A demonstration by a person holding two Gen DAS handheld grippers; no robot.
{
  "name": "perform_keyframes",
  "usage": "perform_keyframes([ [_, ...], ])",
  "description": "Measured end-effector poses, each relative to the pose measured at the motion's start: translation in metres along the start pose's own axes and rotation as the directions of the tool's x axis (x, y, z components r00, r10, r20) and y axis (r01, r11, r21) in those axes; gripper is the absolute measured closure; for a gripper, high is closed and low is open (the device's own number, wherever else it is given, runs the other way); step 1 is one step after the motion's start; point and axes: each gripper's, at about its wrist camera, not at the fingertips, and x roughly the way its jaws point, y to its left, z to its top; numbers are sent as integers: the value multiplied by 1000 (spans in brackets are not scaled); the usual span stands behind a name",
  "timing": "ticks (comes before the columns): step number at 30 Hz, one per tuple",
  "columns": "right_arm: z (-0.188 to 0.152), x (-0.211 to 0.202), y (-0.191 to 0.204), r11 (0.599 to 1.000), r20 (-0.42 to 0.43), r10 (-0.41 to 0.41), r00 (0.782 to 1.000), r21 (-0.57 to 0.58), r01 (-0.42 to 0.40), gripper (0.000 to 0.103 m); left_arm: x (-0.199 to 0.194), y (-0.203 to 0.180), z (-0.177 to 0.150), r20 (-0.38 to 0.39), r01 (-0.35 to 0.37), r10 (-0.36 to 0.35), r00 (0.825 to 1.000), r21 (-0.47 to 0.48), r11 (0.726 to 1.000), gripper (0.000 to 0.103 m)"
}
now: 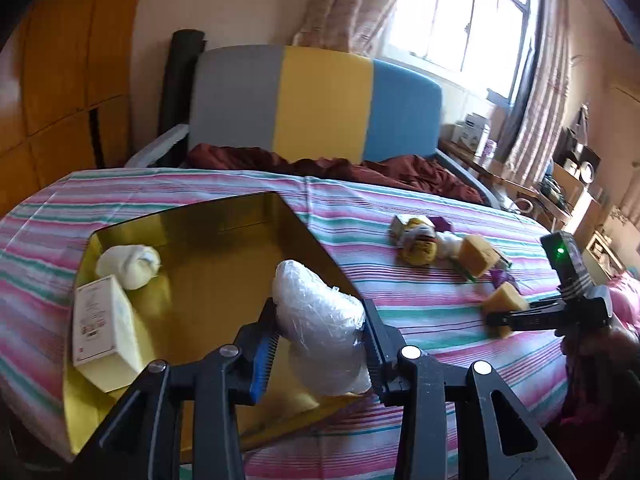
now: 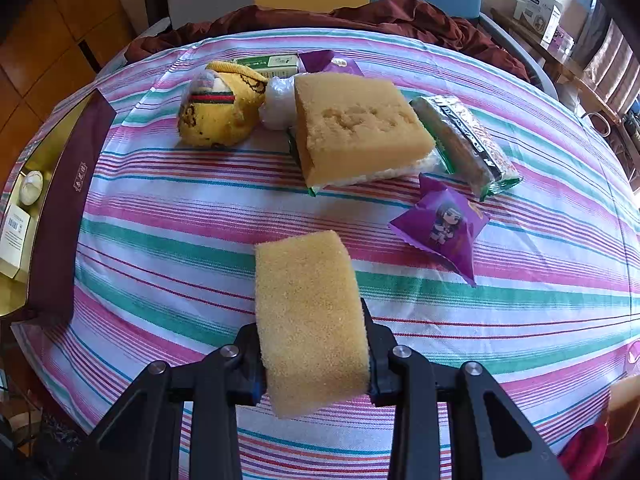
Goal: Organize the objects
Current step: 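Carry the plastic bundle into the gold tray and open the left gripper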
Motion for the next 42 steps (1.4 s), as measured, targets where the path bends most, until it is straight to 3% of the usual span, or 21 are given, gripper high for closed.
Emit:
perform_keyframes([
  [7, 0, 0, 6, 999, 3, -31, 1000, -27, 31, 68, -18, 72, -22, -30, -160, 158, 987, -104, 982, 63],
  [11, 0, 1, 6, 999, 4, -36, 999, -33, 36, 68, -22, 93, -32, -50, -212, 207, 977, -131, 969, 63],
  [24, -2, -1, 6, 998, 6, -51, 999, -44, 52, 68, -2, 111, -52, -135, -274, 256, 957, -142, 951, 61],
  [27, -2, 0, 7, 998, 6, -51, 999, -43, 51, 68, 1, 113, -55, -150, -292, 270, 951, -151, 944, 51],
  [29, -1, 0, 7, 998, 6, -52, 999, -44, 52, 68, 1, 115, -56, -150, -306, 284, 947, -155, 939, 45],
  [40, -1, -2, 11, 996, 5, -70, 998, -53, 71, 69, -17, 108, -41, -78, -316, 308, 948, -142, 938, 37],
  [42, 0, -8, 17, 998, 16, -33, 999, -45, 34, 69, -21, 108, -38, -68, -317, 310, 948, -139, 938, 36],
])
